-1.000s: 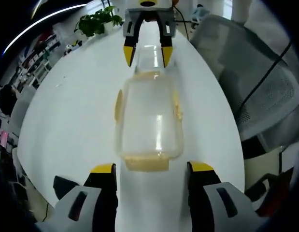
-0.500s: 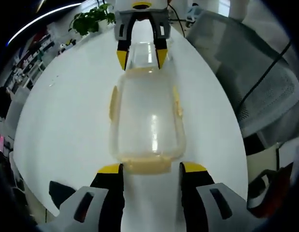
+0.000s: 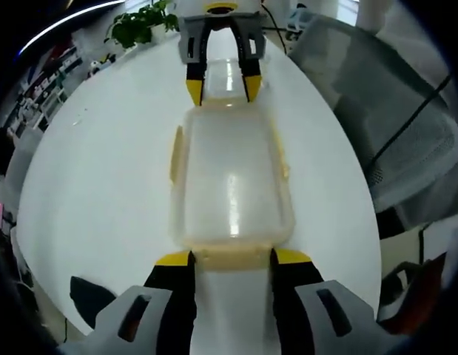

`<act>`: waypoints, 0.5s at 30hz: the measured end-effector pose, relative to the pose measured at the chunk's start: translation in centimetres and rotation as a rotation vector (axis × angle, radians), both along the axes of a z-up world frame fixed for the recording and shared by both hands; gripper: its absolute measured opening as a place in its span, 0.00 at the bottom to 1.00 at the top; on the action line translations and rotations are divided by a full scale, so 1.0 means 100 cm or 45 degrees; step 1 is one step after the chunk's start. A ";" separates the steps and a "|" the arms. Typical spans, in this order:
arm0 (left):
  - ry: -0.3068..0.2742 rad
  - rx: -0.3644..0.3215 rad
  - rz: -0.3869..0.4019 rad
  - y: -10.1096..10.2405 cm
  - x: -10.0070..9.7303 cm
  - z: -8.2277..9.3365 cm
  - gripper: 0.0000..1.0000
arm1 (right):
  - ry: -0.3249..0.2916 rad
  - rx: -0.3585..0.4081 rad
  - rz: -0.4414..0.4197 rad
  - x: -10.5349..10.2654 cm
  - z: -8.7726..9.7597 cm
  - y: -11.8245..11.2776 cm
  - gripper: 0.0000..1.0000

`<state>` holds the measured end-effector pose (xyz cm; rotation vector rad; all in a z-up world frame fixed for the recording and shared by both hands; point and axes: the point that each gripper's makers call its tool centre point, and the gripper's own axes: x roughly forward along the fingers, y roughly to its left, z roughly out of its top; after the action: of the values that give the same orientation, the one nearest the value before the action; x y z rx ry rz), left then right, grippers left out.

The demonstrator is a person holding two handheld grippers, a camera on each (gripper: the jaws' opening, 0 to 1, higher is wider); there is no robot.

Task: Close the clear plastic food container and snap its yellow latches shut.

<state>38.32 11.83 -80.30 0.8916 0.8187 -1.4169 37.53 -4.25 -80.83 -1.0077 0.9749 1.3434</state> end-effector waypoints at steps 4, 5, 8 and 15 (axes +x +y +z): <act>0.012 -0.001 0.006 0.000 -0.001 0.000 0.38 | 0.002 -0.008 0.002 -0.001 0.000 0.000 0.37; 0.012 -0.010 0.001 0.000 0.000 0.000 0.38 | 0.002 -0.007 0.003 -0.001 0.000 -0.001 0.37; 0.009 -0.010 0.001 -0.001 -0.001 0.000 0.38 | 0.002 -0.005 -0.005 -0.001 0.000 -0.001 0.37; 0.018 -0.001 0.045 0.000 -0.003 0.001 0.37 | -0.010 0.010 0.002 -0.003 0.001 0.000 0.36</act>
<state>38.01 11.82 -80.20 0.8632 0.8406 -1.3937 37.28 -4.22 -80.77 -1.0076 0.9628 1.3426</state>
